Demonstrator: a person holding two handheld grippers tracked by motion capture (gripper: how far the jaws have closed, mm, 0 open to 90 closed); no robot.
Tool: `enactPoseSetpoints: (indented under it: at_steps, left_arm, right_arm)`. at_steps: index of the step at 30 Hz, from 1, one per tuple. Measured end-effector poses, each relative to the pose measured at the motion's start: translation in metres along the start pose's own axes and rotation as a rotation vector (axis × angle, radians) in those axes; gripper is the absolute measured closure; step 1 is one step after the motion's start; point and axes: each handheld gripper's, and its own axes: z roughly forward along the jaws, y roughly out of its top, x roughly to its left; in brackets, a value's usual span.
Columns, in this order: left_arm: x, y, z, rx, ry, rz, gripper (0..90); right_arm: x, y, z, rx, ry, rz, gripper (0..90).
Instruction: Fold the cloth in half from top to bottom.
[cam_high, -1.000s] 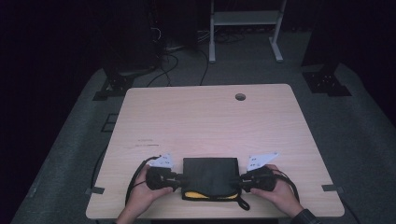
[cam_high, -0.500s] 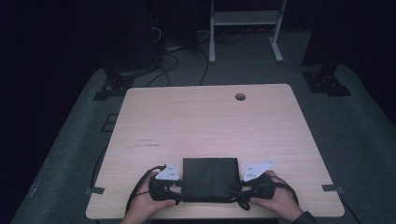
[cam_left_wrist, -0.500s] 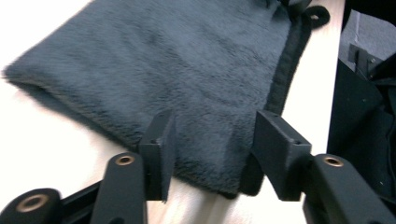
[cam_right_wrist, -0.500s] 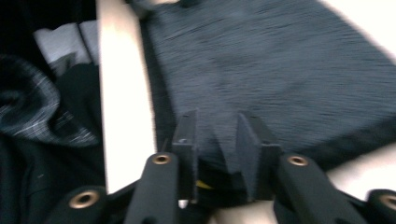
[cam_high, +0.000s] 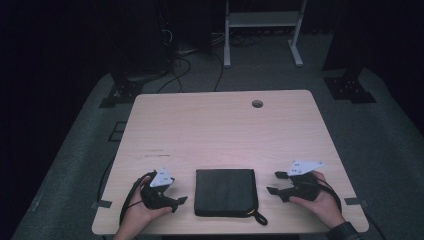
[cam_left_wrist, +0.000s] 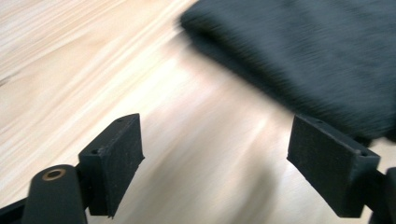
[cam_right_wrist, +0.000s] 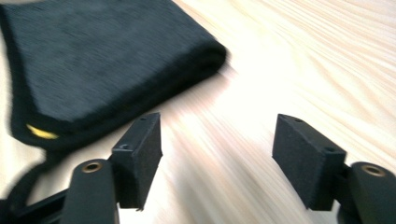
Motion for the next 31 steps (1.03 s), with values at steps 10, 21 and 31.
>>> enactPoseSetpoints:
  at_steps: [10, 21, 31]
  left_arm:
    - [0.025, -0.024, -0.007, 0.048, 0.087, -0.042, 6.9]
    - [0.034, -0.034, -0.006, 0.004, 0.080, -0.073, 0.0]
    - [0.036, -0.037, -0.006, -0.020, 0.076, -0.068, 0.0]
  right_arm:
    - [-0.027, -0.025, -0.017, 0.074, -0.109, 0.056, 25.6]
    - [-0.035, -0.033, -0.017, 0.086, -0.171, 0.065, 14.0]
    - [-0.035, -0.038, -0.017, 0.051, -0.194, 0.082, 12.7]
